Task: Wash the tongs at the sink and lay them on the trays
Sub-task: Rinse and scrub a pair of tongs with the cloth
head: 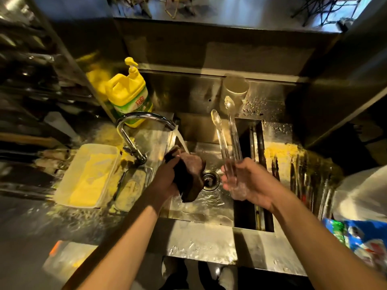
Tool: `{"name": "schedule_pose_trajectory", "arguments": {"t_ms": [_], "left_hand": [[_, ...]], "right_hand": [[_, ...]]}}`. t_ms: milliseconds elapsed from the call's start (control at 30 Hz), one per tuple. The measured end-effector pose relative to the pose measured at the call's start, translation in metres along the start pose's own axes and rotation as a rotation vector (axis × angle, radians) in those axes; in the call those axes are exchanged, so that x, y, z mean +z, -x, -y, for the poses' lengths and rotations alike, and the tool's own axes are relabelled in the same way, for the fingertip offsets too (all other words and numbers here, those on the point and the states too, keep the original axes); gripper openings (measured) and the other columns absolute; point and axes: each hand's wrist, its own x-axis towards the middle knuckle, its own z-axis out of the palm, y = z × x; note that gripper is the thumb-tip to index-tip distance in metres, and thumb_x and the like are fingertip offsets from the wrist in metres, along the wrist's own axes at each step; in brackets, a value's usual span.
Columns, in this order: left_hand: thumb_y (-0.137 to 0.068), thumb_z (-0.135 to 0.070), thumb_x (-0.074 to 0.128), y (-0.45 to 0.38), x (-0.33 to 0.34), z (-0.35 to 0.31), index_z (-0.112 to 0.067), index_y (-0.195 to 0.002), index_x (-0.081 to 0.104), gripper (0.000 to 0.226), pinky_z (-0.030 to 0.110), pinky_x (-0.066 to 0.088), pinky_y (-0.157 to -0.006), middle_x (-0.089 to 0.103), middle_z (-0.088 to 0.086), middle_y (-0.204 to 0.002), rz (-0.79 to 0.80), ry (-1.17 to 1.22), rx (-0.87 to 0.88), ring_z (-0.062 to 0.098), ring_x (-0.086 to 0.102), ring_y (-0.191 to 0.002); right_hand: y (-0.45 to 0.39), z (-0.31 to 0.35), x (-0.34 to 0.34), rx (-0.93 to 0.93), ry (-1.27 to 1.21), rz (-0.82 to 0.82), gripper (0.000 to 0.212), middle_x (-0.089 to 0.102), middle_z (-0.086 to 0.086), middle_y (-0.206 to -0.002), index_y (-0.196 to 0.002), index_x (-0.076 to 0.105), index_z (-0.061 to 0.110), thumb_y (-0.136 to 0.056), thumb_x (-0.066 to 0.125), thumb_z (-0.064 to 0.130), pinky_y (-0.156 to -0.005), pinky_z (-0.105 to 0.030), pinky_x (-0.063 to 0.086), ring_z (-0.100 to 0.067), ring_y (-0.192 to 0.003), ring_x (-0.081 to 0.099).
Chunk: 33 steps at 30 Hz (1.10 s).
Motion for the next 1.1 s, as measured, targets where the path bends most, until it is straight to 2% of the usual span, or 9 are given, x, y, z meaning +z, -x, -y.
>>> {"name": "schedule_pose_trajectory", "arguments": {"t_ms": [133, 233, 333, 433, 667, 833, 967, 1067, 1100], "left_hand": [[-0.102, -0.027, 0.050, -0.015, 0.015, -0.017, -0.004, -0.126, 0.061, 0.035, 0.035, 0.059, -0.076, 0.068, 0.016, -0.101, -0.063, -0.073, 0.069, 0.027, 0.070, -0.087], [-0.101, -0.024, 0.050, -0.018, 0.031, -0.025, -0.008, -0.097, 0.064, 0.021, 0.038, 0.057, -0.089, 0.060, 0.014, -0.095, -0.034, -0.080, 0.087, 0.029, 0.061, -0.091], [-0.099, -0.027, 0.052, -0.021, 0.038, -0.029, -0.007, -0.122, 0.060, 0.031, 0.055, 0.038, -0.115, 0.057, 0.023, -0.124, 0.054, 0.013, 0.094, 0.039, 0.056, -0.121], [-0.100, -0.041, 0.046, -0.021, 0.047, -0.028, -0.007, -0.130, 0.056, 0.046, 0.057, 0.032, -0.118, 0.054, 0.023, -0.133, 0.137, 0.073, 0.086, 0.042, 0.051, -0.129], [-0.096, -0.013, 0.063, -0.043, 0.067, -0.025, -0.010, -0.140, 0.037, 0.051, 0.063, 0.049, -0.102, 0.056, 0.024, -0.134, -0.234, -0.185, 0.161, 0.043, 0.061, -0.121], [-0.095, -0.021, 0.067, -0.048, 0.073, -0.006, 0.003, -0.135, 0.050, 0.050, 0.059, 0.055, -0.095, 0.063, 0.028, -0.129, -0.163, -0.243, 0.060, 0.042, 0.067, -0.112], [-0.102, -0.013, 0.053, -0.053, 0.066, -0.018, 0.010, -0.135, 0.051, 0.041, 0.042, 0.059, -0.068, 0.065, 0.031, -0.116, -0.242, -0.266, 0.193, 0.040, 0.068, -0.101], [-0.100, -0.015, 0.057, -0.048, 0.073, -0.013, 0.002, -0.121, 0.051, 0.027, 0.029, 0.055, -0.040, 0.065, 0.023, -0.101, -0.282, -0.273, 0.234, 0.029, 0.067, -0.073], [-0.099, -0.019, 0.059, -0.043, 0.077, -0.008, -0.001, -0.119, 0.052, 0.028, 0.031, 0.058, -0.043, 0.067, 0.021, -0.099, -0.253, -0.258, 0.192, 0.028, 0.068, -0.073]], "right_hand": [[-0.010, -0.008, 0.005, -0.032, 0.276, -0.070, 0.049, 0.064, -0.009, -0.091, -0.115, 0.059, 0.005, -0.070, 0.055, 0.025, -0.057, -0.033, 0.045, -0.015, -0.062, 0.056], [-0.012, -0.013, 0.007, -0.001, 0.490, -0.057, 0.045, 0.074, -0.007, -0.093, -0.118, 0.059, 0.016, -0.077, 0.058, 0.033, -0.050, -0.028, 0.046, -0.012, -0.057, 0.055], [-0.014, -0.018, 0.013, 0.001, 0.548, -0.092, 0.029, 0.075, -0.004, -0.084, -0.116, 0.057, 0.029, -0.088, 0.058, 0.037, -0.045, -0.027, 0.043, -0.012, -0.052, 0.053], [-0.013, -0.021, 0.021, -0.026, 0.624, -0.142, 0.025, 0.068, -0.001, -0.074, -0.112, 0.058, 0.029, -0.091, 0.056, 0.042, -0.043, -0.025, 0.044, -0.010, -0.048, 0.052], [0.004, -0.034, 0.031, -0.044, 0.592, -0.137, 0.035, 0.059, 0.001, -0.063, -0.107, 0.060, 0.013, -0.092, 0.053, 0.044, -0.041, -0.025, 0.044, -0.012, -0.044, 0.048], [-0.003, -0.025, 0.043, -0.040, 0.585, -0.212, 0.030, 0.058, -0.002, -0.062, -0.093, 0.060, 0.011, -0.093, 0.050, 0.039, -0.041, -0.023, 0.042, -0.013, -0.042, 0.046], [-0.001, -0.031, 0.049, -0.041, 0.606, -0.189, 0.029, 0.057, -0.002, -0.060, -0.093, 0.059, 0.011, -0.091, 0.051, 0.039, -0.040, -0.024, 0.042, -0.012, -0.041, 0.044], [-0.001, -0.026, 0.048, -0.036, 0.607, -0.222, 0.034, 0.058, -0.003, -0.061, -0.105, 0.059, 0.009, -0.091, 0.051, 0.038, -0.041, -0.025, 0.043, -0.012, -0.041, 0.045], [-0.003, -0.024, 0.050, -0.035, 0.596, -0.234, 0.035, 0.057, -0.003, -0.061, -0.104, 0.059, 0.007, -0.091, 0.050, 0.038, -0.041, -0.025, 0.043, -0.012, -0.041, 0.045]]}}
